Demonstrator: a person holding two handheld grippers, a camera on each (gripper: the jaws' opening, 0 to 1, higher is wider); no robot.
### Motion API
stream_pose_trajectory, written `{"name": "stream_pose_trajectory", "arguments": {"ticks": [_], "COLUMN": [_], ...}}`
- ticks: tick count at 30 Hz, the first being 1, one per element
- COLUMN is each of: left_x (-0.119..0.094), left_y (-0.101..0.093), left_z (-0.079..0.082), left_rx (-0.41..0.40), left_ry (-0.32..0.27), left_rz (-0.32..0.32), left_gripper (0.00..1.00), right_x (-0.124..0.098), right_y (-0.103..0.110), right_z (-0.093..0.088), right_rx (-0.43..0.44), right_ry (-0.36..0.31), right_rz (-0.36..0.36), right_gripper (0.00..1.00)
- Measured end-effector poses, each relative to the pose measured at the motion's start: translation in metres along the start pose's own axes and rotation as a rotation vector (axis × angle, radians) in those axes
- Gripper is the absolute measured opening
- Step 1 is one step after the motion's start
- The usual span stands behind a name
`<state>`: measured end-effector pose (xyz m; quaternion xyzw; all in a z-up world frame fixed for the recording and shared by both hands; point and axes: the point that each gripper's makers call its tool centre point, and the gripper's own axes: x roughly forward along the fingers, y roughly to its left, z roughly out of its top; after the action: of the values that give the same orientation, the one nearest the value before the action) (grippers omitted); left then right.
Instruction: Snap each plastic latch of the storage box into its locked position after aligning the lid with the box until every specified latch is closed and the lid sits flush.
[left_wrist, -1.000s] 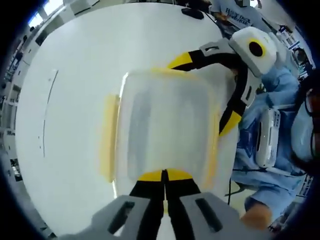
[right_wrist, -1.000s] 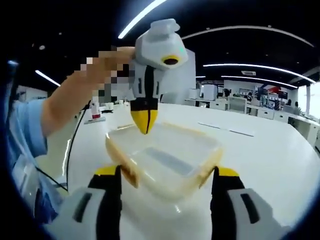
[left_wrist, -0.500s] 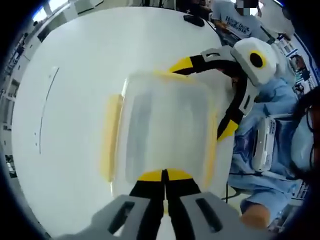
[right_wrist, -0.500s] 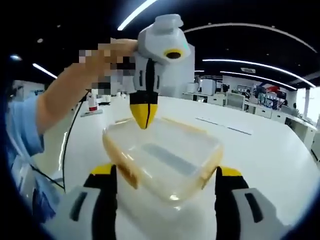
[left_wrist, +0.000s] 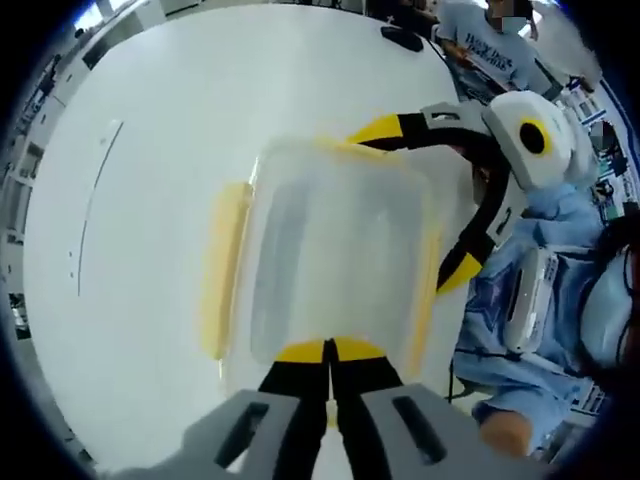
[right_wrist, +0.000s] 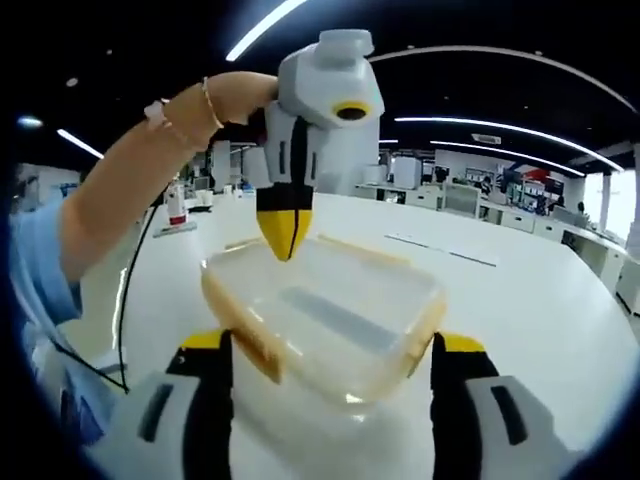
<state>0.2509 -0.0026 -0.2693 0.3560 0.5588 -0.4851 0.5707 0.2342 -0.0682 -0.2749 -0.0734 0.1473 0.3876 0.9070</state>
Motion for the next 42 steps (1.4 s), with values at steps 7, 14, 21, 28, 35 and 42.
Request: {"name": "stream_pose_trajectory", "arguments": {"ticks": [7, 14, 21, 28, 35, 42], "left_x": [-0.0014, -0.0019, -0.0018, -0.0017, -0.0008, 0.0009], "left_y": [0.0015, 0.0031, 0.0045, 0.005, 0.0054, 0.0045], "left_z": [-0.0015, -0.0011, -0.001, -0.0017, -0.0013, -0.0022], "left_rx": [-0.004, -0.014, -0.007, -0.019, -0.035, -0.049], "left_ry": [0.0, 0.022, 0.055, 0.028, 0.039, 0.041], "left_rz": [0.0, 0.013, 0.043, 0.033, 0.025, 0.022], "left_gripper": [0.0, 0.0, 0.0, 0.0, 0.0, 0.0], "right_x": [0.0019, 0.0054, 0.0062, 0.004, 0.005, 0.0055], "right_y": [0.0013, -0.0012, -0.0004, -0.0019, -0.0025, -0.0029], "right_z": [0.0008, -0.0027, -0.0034, -0.0003, -0.0035, -0.0058], "right_rx": [0.007, 0.059, 0.032, -0.027, 0.0, 0.014], "right_ry": [0.013, 0.025, 0.023, 0.025, 0.009, -0.018], "right_rz": [-0.011, 0.02, 0.002, -0.036, -0.016, 0.002], "right_gripper": [0.83, 0.82, 0.82, 0.82, 0.82, 0.83]}}
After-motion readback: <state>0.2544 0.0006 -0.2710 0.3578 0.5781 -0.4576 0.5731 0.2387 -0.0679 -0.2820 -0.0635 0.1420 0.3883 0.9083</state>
